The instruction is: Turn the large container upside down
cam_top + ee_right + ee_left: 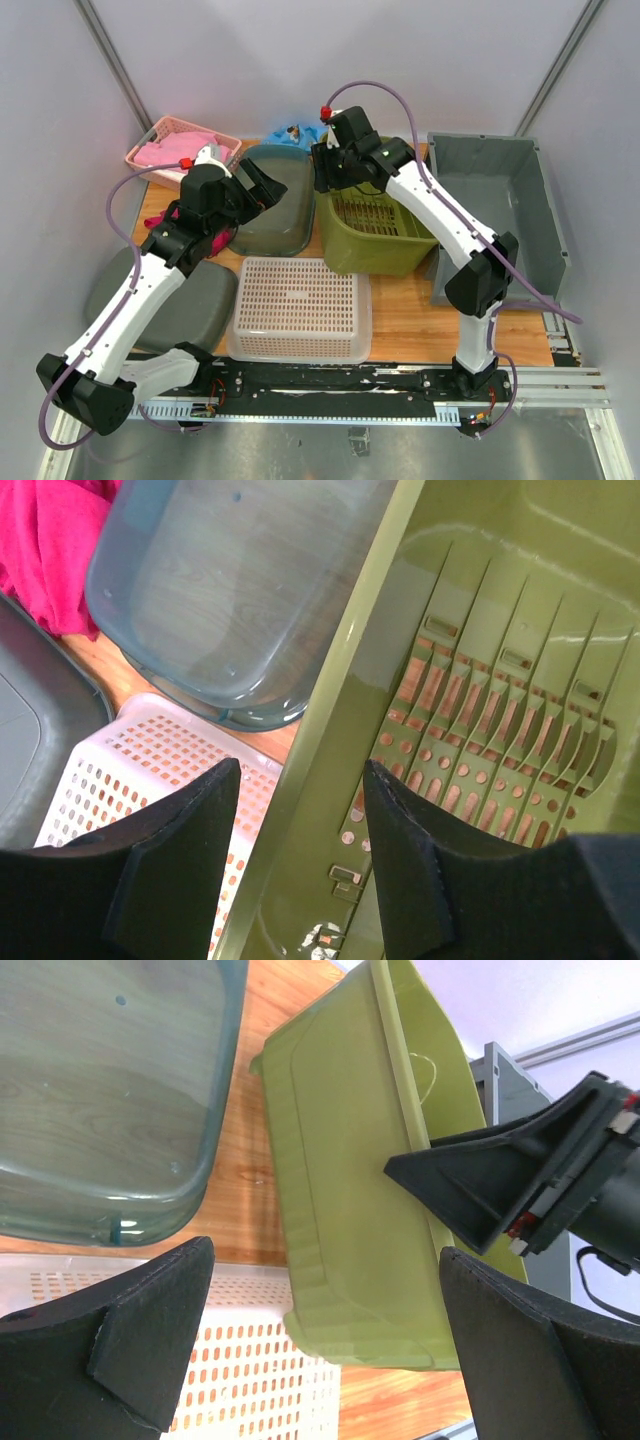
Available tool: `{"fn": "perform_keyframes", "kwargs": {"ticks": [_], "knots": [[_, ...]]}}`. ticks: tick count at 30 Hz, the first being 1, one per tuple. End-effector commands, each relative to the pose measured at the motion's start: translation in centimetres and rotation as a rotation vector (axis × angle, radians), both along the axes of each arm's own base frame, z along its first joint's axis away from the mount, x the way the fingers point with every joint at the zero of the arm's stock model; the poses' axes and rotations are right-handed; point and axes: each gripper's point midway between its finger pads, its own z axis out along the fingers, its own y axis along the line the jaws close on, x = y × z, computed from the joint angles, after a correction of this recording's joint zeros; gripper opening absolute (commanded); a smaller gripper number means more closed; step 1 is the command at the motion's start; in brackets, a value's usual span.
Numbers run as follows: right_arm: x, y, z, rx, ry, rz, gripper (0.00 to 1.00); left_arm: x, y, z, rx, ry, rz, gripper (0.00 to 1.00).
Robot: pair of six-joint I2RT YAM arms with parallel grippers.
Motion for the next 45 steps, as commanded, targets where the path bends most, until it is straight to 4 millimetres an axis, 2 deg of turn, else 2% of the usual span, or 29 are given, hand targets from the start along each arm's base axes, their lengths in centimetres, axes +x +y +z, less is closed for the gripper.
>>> {"fn": "perform_keyframes", "kwargs": {"ticks": [1,4,7,11,12,19,25,31,36,45], "knots": [[-0.5,0.7,0.4,0.018,0.025,-0.005,0.53,0.1,0.6,0.5,0.011,-0.028,0.012,0.99],[-0.7,1.0,-0.1,0.031,0.047,-0.010,0.47,0.2,0.3,0.3,0.010,-0.026,0.002,0.99],[-0.6,1.0,-0.3,0.040,0.057,-0.029,0.28,0.4,-0.3,0.2,-0.001,-0.028,-0.021,0.99],[-0.2,0.6,1.3,0.107,0.019,-0.075,0.02,0.7,-1.4,0.5,-0.015,-0.042,-0.074,0.99],[0.0,0.3,2.0,0.131,0.008,-0.089,0.01,0.8,-1.6,0.5,-0.012,-0.043,-0.088,0.99],[2.3,-2.3,7.6,0.333,-0.057,-0.178,0.01,0.7,-2.2,0.4,0.007,-0.062,-0.139,0.99],[5.2,-3.7,9.8,0.608,-0.017,-0.260,0.00,0.5,-2.9,0.9,0.024,-0.089,-0.200,0.99],[7.5,-4.1,10.2,0.771,0.004,-0.320,0.01,0.3,-3.3,0.0,0.040,-0.071,-0.240,0.99],[8.6,-2.6,11.1,0.999,0.053,-0.291,0.01,0.3,-3.5,-0.6,0.036,-0.057,-0.248,0.99],[9.7,-1.4,11.8,1.172,0.115,-0.303,0.01,0.3,-3.5,-0.5,0.046,-0.056,-0.251,0.99]]}}
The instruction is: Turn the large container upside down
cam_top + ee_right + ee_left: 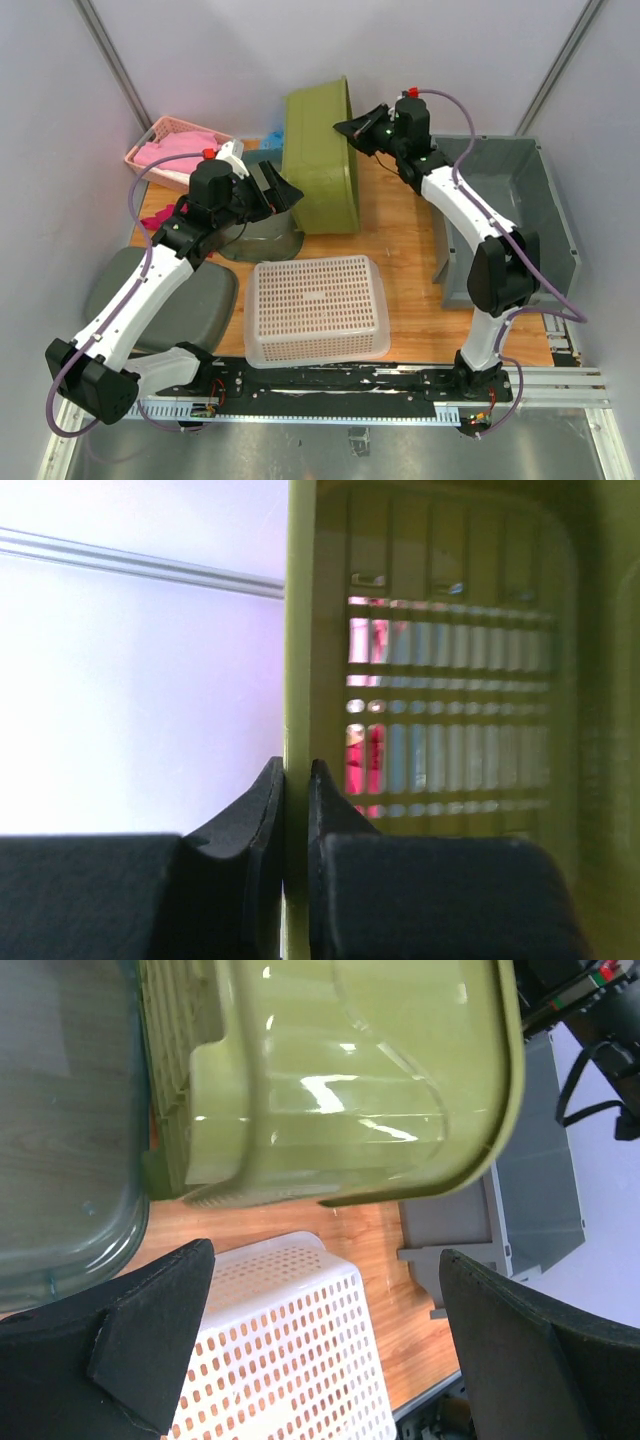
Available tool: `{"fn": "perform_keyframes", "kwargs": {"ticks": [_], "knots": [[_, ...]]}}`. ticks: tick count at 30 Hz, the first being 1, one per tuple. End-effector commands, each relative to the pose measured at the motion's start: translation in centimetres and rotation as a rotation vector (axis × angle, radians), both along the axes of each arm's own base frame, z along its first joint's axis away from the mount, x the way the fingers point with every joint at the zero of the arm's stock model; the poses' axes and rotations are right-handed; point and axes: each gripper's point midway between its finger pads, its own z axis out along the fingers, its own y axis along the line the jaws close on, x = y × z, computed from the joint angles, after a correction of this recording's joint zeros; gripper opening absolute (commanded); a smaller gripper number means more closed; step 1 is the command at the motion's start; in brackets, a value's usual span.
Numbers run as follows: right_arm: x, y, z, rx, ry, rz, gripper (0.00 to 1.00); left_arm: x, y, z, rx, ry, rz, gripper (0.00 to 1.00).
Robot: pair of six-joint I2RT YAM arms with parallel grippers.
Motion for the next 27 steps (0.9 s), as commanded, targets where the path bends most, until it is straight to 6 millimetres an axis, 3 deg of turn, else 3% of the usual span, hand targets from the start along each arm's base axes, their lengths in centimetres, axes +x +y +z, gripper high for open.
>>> {"fn": "perform_keyframes", "kwargs": {"ticks": [1,7,16,20,27], "knots": [[-0.2,1.7,4.9,0.206,-0.066,0.049,0.01,0.4,0.0,0.2,0.007,-0.020,-0.011,0.99],[0.3,0.4,2.0,0.216,0.001,0.005,0.01,0.2,0.1,0.2,0.018,-0.016,-0.013,0.99],[0.4,-4.6,-4.0,0.255,0.094,-0.003,0.01,0.2,-0.6,-0.9,0.070,-0.029,-0.094,0.99],[0.2,-7.0,-5.7,0.233,0.112,0.014,0.02,0.7,-1.0,-1.2,0.077,-0.052,-0.111,0.99],[-0.9,-8.9,-6.2,0.153,0.085,0.056,0.51,0.4,-2.9,0.1,0.023,-0.166,-0.225,0.99]]}}
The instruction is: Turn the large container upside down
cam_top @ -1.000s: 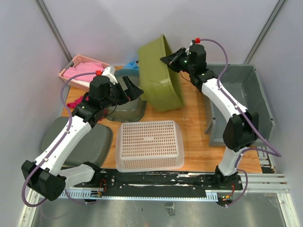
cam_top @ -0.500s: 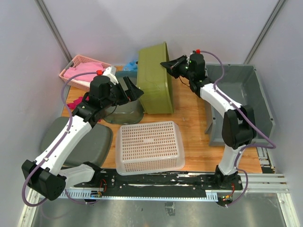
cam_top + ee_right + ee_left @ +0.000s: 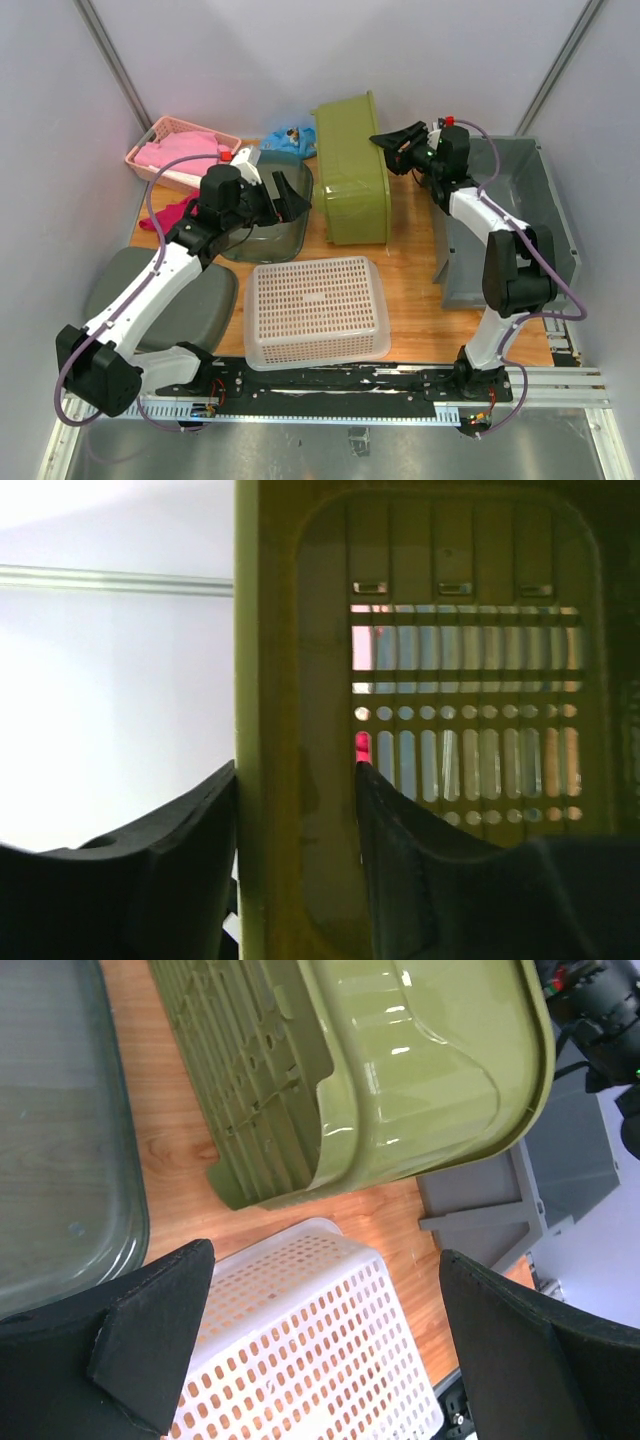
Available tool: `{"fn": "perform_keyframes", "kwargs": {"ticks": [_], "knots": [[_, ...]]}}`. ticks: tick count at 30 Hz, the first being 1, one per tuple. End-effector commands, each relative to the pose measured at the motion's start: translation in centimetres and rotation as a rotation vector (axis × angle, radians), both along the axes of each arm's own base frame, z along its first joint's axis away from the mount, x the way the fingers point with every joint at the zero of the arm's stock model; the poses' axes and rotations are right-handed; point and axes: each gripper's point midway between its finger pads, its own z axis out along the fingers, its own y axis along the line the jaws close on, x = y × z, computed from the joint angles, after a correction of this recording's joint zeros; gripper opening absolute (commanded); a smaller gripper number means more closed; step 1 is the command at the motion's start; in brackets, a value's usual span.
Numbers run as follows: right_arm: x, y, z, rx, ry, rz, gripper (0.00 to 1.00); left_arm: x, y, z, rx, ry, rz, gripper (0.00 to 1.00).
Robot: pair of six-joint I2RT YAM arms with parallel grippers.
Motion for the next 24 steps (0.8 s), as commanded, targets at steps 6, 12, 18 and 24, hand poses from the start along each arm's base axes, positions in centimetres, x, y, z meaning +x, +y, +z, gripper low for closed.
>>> {"fn": "perform_keyframes", "kwargs": {"ticks": [6,12,18,24], "knots": [[-2.5,-2.4,0.5,-0.202,-0.040,0.026,0.66,0.3,-3.9,2.2,-0.030,-0.153,-0.282,0.99],[-4.0,-4.8,1.6,-0.267,-0.064,-0.004,0.69,1.3,-4.6,-0.9,0.017,-0.130,-0.357,0.99],[-6.1,-6.2,3.1,-0.263,-0.110,0.016,0.69,1.0,-5.7,-1.5,-0.122,-0.153,-0.478,0.95],[-7.8,-7.3,4.7,-0.268,-0.150,0.031,0.69,1.5,-6.4,-2.4,-0.088,-0.189,-0.569,0.86]]}}
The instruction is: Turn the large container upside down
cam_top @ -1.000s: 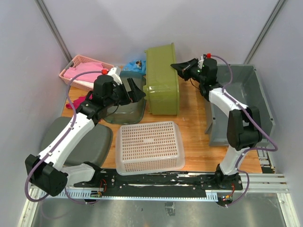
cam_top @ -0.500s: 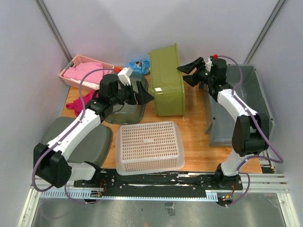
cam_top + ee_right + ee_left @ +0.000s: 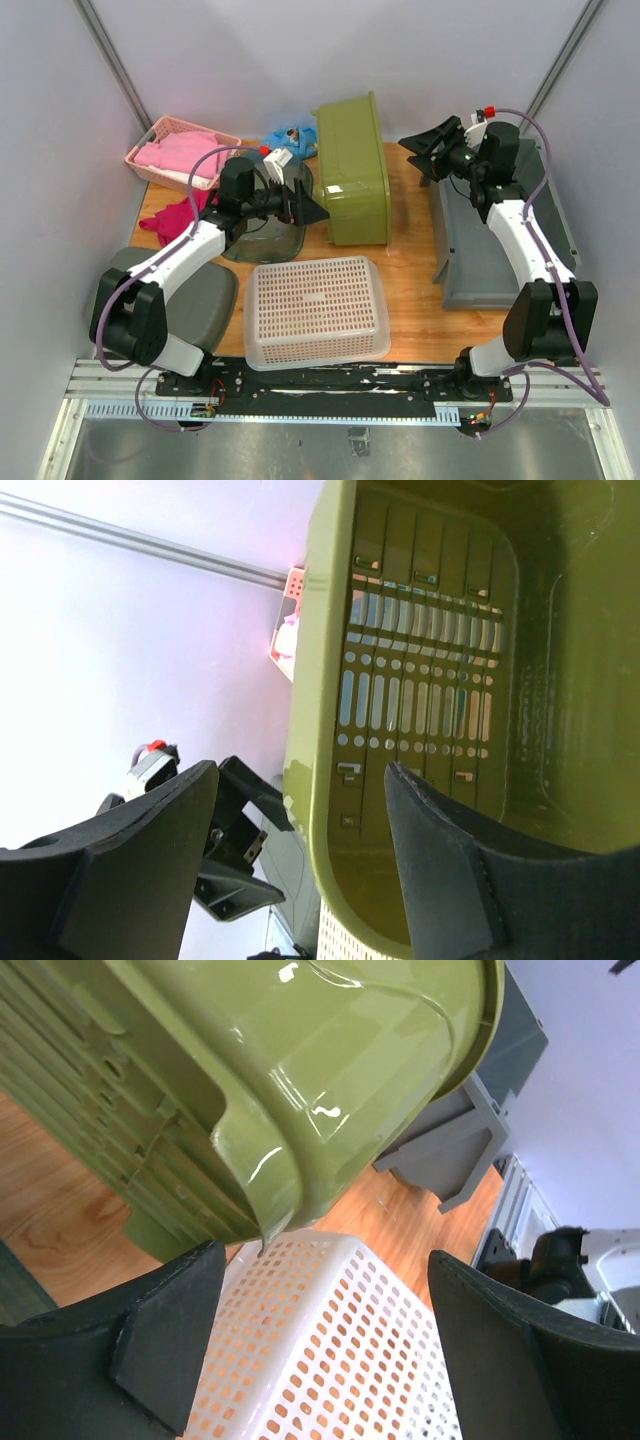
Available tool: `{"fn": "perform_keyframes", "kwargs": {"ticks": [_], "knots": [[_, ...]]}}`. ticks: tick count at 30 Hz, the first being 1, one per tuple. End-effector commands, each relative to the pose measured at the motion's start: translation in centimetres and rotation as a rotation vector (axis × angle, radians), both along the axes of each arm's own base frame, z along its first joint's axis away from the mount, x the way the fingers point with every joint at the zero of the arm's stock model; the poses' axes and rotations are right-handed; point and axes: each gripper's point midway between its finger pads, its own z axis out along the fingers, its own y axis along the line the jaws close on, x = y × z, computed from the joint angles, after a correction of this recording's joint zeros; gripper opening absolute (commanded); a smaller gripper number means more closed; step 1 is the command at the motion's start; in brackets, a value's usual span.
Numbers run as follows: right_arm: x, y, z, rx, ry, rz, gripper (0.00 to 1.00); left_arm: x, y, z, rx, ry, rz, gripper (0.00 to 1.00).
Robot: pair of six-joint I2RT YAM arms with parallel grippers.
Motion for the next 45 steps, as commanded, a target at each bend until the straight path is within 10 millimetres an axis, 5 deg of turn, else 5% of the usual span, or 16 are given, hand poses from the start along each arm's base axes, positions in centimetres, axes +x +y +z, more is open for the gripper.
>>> {"fn": "perform_keyframes", "kwargs": {"ticks": [1,6,11,15,26,31,39,45], "knots": [[-1.9,-0.8,1.0,-0.014,-0.032,0.048,0.69,0.0,-1.2,1.4,-0.030,-0.104,-0.134,0.83],[-3.1,-1.7,1.7,-0.043,-0.045,0.032,0.69,0.4,-1.8,1.5,-0.047,-0.104,-0.176,0.61],[-4.0,-2.2,1.9,-0.072,-0.050,0.021,0.68,1.2,-1.6,1.6,-0.021,-0.098,-0.137,0.17],[-4.9,-2.5,2.1,-0.111,-0.061,0.013,0.67,2.3,-1.3,2.2,0.011,-0.108,-0.090,0.01],[-8.0,-5.5,0.2,-0.360,-0.046,-0.097,0.66,4.6,-1.5,6.4,0.158,-0.205,-0.015,0.00],[-9.0,-5.8,-1.3,-0.399,-0.013,-0.094,0.65,4.0,-3.1,7.8,0.253,-0.282,-0.037,0.00],[-9.4,-6.1,-4.5,-0.462,0.075,-0.054,0.51,2.3,-6.3,6.9,0.306,-0.292,-0.121,0.00],[-9.6,-6.3,-6.9,-0.504,0.133,-0.035,0.49,1.1,-9.5,6.1,0.257,-0.246,-0.189,0.00]]}}
